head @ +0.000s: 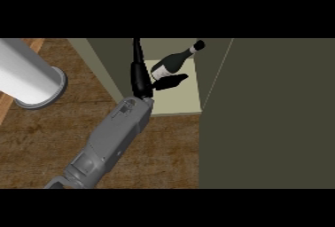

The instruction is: Pick up the wine, place it into the cabinet and close the cabinet

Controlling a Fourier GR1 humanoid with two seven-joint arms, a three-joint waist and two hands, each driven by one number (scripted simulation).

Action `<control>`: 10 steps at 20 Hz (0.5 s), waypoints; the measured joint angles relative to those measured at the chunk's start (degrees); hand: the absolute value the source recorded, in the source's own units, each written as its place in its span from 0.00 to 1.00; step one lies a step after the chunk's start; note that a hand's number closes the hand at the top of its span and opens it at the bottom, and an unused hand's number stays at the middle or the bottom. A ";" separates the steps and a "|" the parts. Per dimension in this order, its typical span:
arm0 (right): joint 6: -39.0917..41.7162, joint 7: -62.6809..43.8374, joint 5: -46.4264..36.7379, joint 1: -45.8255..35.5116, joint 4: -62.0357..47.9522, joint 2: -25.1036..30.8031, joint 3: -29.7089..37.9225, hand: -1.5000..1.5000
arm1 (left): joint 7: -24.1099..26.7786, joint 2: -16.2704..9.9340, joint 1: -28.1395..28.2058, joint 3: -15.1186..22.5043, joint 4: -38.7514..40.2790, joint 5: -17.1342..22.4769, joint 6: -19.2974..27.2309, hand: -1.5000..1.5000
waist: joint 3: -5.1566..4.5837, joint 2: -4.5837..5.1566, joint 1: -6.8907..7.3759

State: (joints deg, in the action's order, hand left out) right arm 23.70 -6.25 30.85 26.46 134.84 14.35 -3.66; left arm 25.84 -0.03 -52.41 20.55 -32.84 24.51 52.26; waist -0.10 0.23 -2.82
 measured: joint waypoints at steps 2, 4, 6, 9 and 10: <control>-0.90 -0.18 -0.07 -0.32 0.12 -0.14 -0.14 0.00 | 0.42 0.02 1.66 0.44 -2.53 0.58 -1.13 0.00 | 0.01 -0.17 0.75; -1.52 -0.10 -0.31 0.23 0.27 -0.84 -1.87 0.00 | 0.27 0.02 3.49 2.38 -5.40 1.14 -1.31 0.00 | 0.02 -0.33 1.08; -2.38 -0.36 -0.53 -0.41 0.27 -0.98 -2.37 0.00 | 0.82 0.02 5.62 3.50 -8.10 1.12 -1.78 0.00 | 0.03 -0.39 1.55; -3.68 -0.82 -0.85 -1.65 0.24 -0.94 -2.64 0.00 | -0.34 -0.04 7.72 5.37 -12.40 0.52 -2.55 0.00 | 0.05 -0.53 2.22; -3.90 -0.88 -0.91 -1.67 0.28 -0.71 -2.38 0.00 | -0.48 -0.04 8.59 5.76 -13.87 0.40 -2.78 0.00 | 0.04 -0.55 2.29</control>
State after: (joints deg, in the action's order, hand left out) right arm 19.79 -7.13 29.94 24.79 135.12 13.65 -6.03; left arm 25.36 -0.07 -43.82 26.31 -46.71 24.90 49.48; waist -0.05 -0.32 -0.54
